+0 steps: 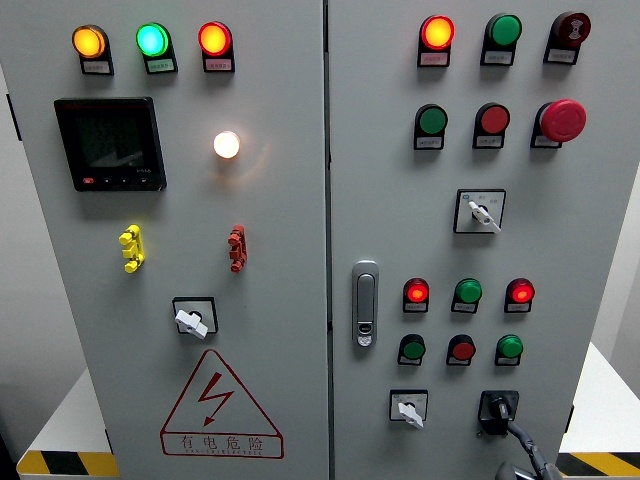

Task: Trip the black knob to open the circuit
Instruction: 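Close the right hand's fingers around the black rotary knob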

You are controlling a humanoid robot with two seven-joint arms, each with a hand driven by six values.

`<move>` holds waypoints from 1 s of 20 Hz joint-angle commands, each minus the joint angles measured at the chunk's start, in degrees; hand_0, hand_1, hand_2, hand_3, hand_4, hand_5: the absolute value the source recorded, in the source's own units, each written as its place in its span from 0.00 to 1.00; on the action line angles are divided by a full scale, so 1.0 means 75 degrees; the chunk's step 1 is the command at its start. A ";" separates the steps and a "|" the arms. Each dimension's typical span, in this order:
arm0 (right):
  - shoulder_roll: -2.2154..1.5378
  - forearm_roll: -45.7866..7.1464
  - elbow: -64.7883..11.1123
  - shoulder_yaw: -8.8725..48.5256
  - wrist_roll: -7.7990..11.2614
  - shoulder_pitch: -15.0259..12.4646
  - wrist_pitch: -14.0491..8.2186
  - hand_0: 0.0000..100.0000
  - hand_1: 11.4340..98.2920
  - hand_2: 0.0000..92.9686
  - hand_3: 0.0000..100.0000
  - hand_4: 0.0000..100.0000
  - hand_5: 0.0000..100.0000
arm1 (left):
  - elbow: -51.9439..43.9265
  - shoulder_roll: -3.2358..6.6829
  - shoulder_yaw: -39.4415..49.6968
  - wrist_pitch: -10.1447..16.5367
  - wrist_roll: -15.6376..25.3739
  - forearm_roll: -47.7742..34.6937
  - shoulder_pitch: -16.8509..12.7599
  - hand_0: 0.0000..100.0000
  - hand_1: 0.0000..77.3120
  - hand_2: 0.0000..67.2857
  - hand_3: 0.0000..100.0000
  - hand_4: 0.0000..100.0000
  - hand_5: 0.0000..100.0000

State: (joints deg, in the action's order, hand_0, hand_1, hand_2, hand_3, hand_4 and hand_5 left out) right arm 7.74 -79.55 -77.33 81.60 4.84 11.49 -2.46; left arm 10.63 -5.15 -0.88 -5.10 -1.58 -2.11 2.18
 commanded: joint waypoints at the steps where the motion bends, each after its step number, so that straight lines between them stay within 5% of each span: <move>1: 0.0000 0.0001 -0.0025 -0.0040 -0.0001 -0.0020 0.0000 1.00 0.71 0.00 0.94 1.00 1.00 | 0.0000 0.0007 0.0000 0.0000 0.0000 0.0000 0.0002 0.00 0.00 0.29 0.26 0.10 0.09; 20: 0.0000 0.0001 -0.0177 -0.0204 -0.0106 -0.0044 0.0000 1.00 0.70 0.00 0.96 1.00 1.00 | 0.0000 0.0007 0.0000 0.0000 0.0000 0.0000 0.0002 0.00 0.00 0.29 0.26 0.10 0.09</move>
State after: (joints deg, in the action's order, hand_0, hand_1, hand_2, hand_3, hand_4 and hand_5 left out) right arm 7.73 -79.53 -78.23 80.09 4.06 11.33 -2.46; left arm 10.63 -5.14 -0.88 -5.10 -1.58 -2.11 2.15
